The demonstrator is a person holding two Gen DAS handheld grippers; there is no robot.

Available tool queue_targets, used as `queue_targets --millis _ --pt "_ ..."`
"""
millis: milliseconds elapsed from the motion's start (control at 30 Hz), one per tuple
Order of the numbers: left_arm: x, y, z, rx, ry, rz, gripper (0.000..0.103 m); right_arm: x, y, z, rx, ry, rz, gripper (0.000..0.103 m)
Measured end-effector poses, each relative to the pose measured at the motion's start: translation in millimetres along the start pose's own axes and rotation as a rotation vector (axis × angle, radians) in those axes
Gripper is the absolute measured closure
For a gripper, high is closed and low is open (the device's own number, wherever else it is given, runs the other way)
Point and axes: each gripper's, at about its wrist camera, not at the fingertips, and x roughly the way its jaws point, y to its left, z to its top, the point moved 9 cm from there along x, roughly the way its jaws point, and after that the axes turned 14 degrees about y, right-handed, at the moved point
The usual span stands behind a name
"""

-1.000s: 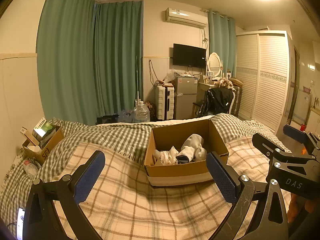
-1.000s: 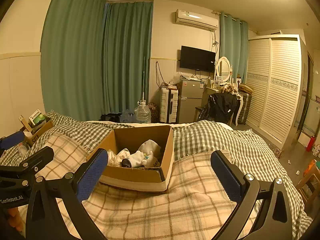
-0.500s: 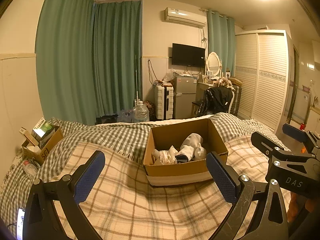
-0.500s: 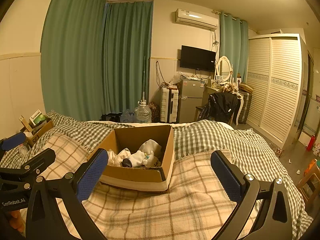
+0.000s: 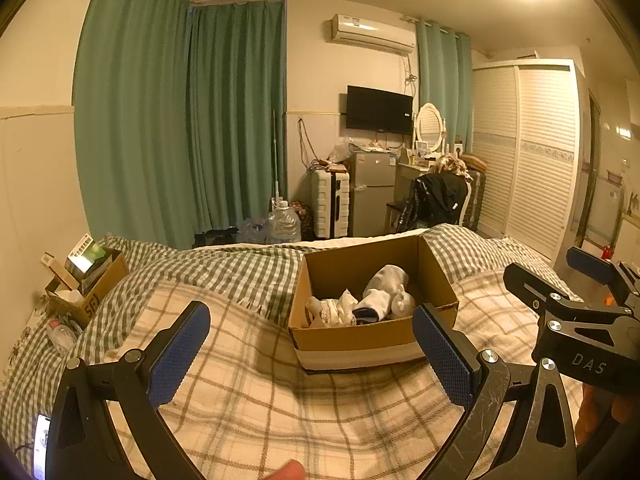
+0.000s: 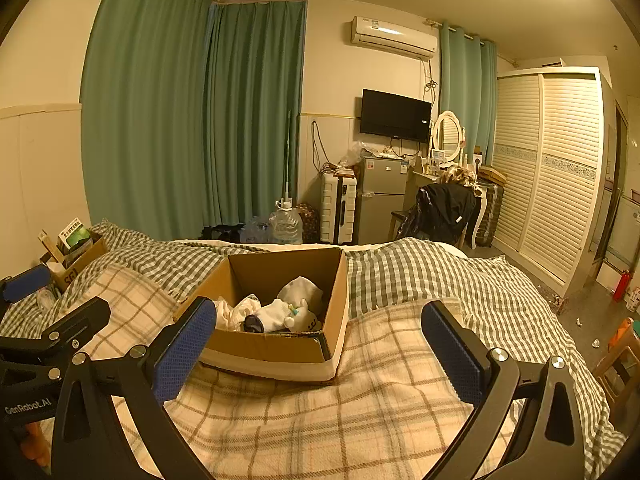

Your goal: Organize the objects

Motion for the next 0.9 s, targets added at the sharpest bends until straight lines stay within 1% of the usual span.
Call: queue_targets --millis 900 --pt "3.3 1.9 -0.8 0.001 0.011 -0.002 0.000 4.4 2.3 -2.7 0.004 0.011 0.004 0.000"
